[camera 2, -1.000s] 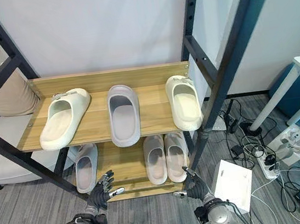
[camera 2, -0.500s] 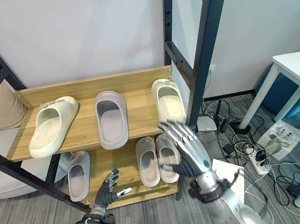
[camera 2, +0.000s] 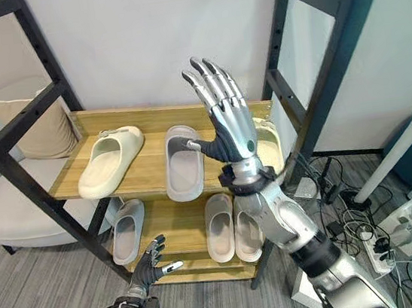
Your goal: Arrange the slippers neatly on the shoe rack.
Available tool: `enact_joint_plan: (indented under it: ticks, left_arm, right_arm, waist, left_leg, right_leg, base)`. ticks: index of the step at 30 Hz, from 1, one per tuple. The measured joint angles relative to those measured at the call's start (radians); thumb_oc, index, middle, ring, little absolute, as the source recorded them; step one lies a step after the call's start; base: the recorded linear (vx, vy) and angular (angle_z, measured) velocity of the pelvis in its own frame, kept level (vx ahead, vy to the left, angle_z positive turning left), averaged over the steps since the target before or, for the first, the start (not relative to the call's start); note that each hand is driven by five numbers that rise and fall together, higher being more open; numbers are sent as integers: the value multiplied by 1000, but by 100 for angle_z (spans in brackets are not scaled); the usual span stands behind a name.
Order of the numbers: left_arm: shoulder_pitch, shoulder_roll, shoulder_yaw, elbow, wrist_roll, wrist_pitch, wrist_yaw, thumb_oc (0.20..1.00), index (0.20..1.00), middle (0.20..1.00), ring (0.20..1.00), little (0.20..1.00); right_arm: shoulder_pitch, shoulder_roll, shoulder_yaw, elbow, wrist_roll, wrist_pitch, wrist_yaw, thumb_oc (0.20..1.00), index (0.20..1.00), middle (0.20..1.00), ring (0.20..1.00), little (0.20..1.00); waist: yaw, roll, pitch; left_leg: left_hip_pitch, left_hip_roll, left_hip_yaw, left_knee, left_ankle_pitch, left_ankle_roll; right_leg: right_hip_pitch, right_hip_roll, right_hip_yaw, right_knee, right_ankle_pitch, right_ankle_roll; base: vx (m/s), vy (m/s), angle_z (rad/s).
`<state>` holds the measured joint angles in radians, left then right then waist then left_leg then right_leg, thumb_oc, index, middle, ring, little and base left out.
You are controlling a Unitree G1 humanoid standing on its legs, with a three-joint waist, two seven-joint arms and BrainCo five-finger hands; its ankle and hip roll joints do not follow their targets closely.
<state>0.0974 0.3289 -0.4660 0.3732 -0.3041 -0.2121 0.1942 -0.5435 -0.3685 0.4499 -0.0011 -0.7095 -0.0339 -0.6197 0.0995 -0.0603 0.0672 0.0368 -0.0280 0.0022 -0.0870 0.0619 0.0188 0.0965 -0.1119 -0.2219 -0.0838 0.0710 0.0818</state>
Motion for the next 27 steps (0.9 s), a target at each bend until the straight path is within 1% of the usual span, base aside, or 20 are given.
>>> enact_joint_plan:
  ticks: [1,3,4,6,7,8,9,12,16,26,27]
  left_arm:
    - [1,4,3,0,-1,0,-1,1000,1000,1000,1000,1000]
    - [-1,10,10,1,-3,0,-6,1000,1000,1000,1000,1000]
    - [3,27,10,0,-4,-1,-7,1000,1000,1000,1000,1000]
    - [9,31,19,0,-4,-1,-8,1000,1000,1000,1000,1000]
    - [4,30,37,-1,-8,-1,-11,1000,1000,1000,1000,1000]
    - [0,32,39,-2,-15,-1,-11,1000,1000,1000,1000,1000]
    - [-6,36,43,-2,-30,-1,-13,1000,1000,1000,1000,1000]
    - [-11,41,46,-2,-30,-1,-15,1000,1000,1000,1000,1000]
    - [-24,41,44,0,-31,-2,-31,1000,1000,1000,1000,1000]
    - [-28,40,38,0,-34,-2,-41,1000,1000,1000,1000,1000]
    - [-30,40,38,0,-41,-2,-41,1000,1000,1000,1000,1000]
  right_arm:
    - [-4,7,2,46,8,3,1,1000,1000,1000,1000,1000]
    - [-8,25,5,124,26,17,3,1000,1000,1000,1000,1000]
    - [-6,36,5,165,50,30,12,1000,1000,1000,1000,1000]
    - [-7,42,3,184,65,37,9,1000,1000,1000,1000,1000]
    - [-10,49,4,247,85,46,12,1000,1000,1000,1000,1000]
    - [-10,48,3,264,95,52,12,1000,1000,1000,1000,1000]
    - [-10,47,-6,272,109,63,11,1000,1000,1000,1000,1000]
    - [-11,47,-29,274,121,65,10,1000,1000,1000,1000,1000]
    - [-87,40,-31,396,148,88,-4,1000,1000,1000,1000,1000]
    - [-156,15,-30,470,218,92,-9,1000,1000,1000,1000,1000]
    - [-157,15,-30,471,233,87,-6,555,555,555,555,555]
  waist:
    - [25,-4,0]
    - [34,-13,5]
    - [53,-25,20]
    - [65,-31,32]
    - [67,-37,38]
    - [70,-38,42]
    - [71,-36,52]
    - [75,-35,59]
    - [79,-33,66]
    - [88,-31,75]
    - [88,-31,76]
  left_leg:
    - [-3,-2,-7,0,0,0]
    - [-7,-4,-19,0,-1,-1]
    - [-20,-5,-24,2,8,-2]
    - [-23,-8,-31,6,10,2]
    - [-26,-9,-36,7,10,2]
    - [-31,-10,-39,7,10,2]
    - [-35,-11,-44,7,12,2]
    - [-37,-11,-48,7,12,2]
    - [-39,-11,-49,6,12,1]
    - [-56,-11,-52,7,18,0]
    - [-55,-11,-52,7,18,0]
  right_leg:
    - [0,-1,-6,0,-3,0]
    - [1,-2,-19,0,-6,0]
    - [-9,-2,-26,0,-7,0]
    - [-9,-4,-30,0,-8,1]
    - [-11,-4,-33,0,-9,1]
    - [-14,-5,-34,0,-9,1]
    - [-16,-6,-41,0,-9,1]
    - [-16,-6,-48,0,-9,1]
    - [-16,-6,-51,-5,-12,2]
    - [-30,-5,-53,-5,-12,3]
    - [-30,-5,-53,-5,-12,3]
  base:
    - [46,37,9]
    - [43,30,19]
    - [84,56,16]
    - [90,61,10]
    - [67,44,10]
    - [52,26,14]
    - [23,11,12]
    - [33,7,7]
    - [9,1,1]
    - [0,0,0]
    - [0,0,0]
